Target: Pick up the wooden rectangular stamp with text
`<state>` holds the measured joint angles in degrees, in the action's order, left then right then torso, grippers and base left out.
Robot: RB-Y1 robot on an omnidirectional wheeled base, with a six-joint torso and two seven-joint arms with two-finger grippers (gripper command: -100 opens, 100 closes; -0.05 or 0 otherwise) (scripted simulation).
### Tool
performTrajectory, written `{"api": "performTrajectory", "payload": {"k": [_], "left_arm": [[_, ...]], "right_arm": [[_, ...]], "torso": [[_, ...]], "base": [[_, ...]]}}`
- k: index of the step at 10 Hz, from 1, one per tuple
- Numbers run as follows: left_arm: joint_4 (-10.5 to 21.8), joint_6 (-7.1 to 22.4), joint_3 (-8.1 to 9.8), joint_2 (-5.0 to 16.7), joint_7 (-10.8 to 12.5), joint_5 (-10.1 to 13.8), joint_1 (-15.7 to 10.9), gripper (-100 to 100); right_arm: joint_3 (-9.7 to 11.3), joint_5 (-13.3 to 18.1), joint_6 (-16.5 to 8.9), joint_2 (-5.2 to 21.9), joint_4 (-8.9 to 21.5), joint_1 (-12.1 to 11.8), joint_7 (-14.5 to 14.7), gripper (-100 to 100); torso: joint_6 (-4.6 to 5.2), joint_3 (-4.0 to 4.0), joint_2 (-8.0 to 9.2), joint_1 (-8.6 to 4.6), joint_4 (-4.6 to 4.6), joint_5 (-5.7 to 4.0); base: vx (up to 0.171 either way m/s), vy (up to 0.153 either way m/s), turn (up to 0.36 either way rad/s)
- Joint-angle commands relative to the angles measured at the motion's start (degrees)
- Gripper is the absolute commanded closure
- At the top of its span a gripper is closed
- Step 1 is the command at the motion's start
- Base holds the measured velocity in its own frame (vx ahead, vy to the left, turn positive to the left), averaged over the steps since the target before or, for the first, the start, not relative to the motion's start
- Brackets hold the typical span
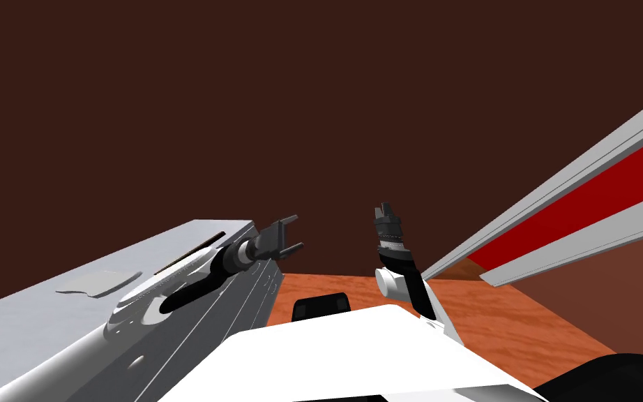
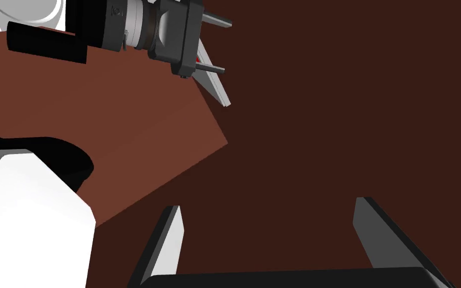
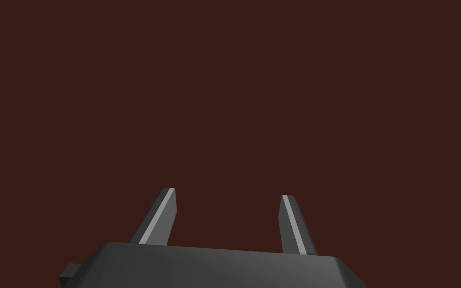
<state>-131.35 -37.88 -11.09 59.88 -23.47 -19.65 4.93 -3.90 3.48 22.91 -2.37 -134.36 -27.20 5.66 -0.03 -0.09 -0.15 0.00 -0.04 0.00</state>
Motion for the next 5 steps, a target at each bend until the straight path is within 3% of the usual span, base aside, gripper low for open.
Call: {"api": "performTrajectory", "payload": {"k": [1, 2, 3, 4, 5], "left_arm": [[0.42, -0.7, -0.55, 2.86, -2.3, -1.04, -1.01, -100], [0.42, -0.7, -0.55, 3.73, -2.3, -1.04, -1.01, -100], [0.73, -1.73, -1.35, 5.91, -4.9, -3.14, -2.88, -100], [0.73, -1.73, -1.35, 7.62, -5.38, -3.14, -2.88, -100], [1.05, -2.77, -2.14, 9.35, -7.51, -5.32, -4.77, -100]], "right_arm": [[0.0, 0.0, 0.0, 0.0, 0.0, 0.0, 0.0, 0], [0.0, 0.0, 0.0, 0.0, 0.0, 0.0, 0.0, 0], [0.0, 0.0, 0.0, 0.0, 0.0, 0.0, 0.0, 0], [0.0, 0.0, 0.0, 0.0, 0.0, 0.0, 0.0, 0], [0.0, 0.0, 0.0, 0.0, 0.0, 0.0, 0.0, 0]], "torso": [[0.0, 0.0, 0.0, 0.0, 0.0, 0.0], [-0.02, 0.0, 0.01, 0.02, 0.0, 0.01], [-0.03, 0.06, 0.11, 0.01, 0.02, 0.01], [0.0, 0.05, 0.08, 0.01, 0.02, 0.0], [-0.02, 0.05, 0.09, 0.02, 0.02, 0.01]], "base": [[0.059, 0.007, -0.034], [0.027, 0.003, 0.008], [0.042, 0.005, -0.061], [0.043, 0.008, -0.038], [0.058, 0.015, -0.046]]}}
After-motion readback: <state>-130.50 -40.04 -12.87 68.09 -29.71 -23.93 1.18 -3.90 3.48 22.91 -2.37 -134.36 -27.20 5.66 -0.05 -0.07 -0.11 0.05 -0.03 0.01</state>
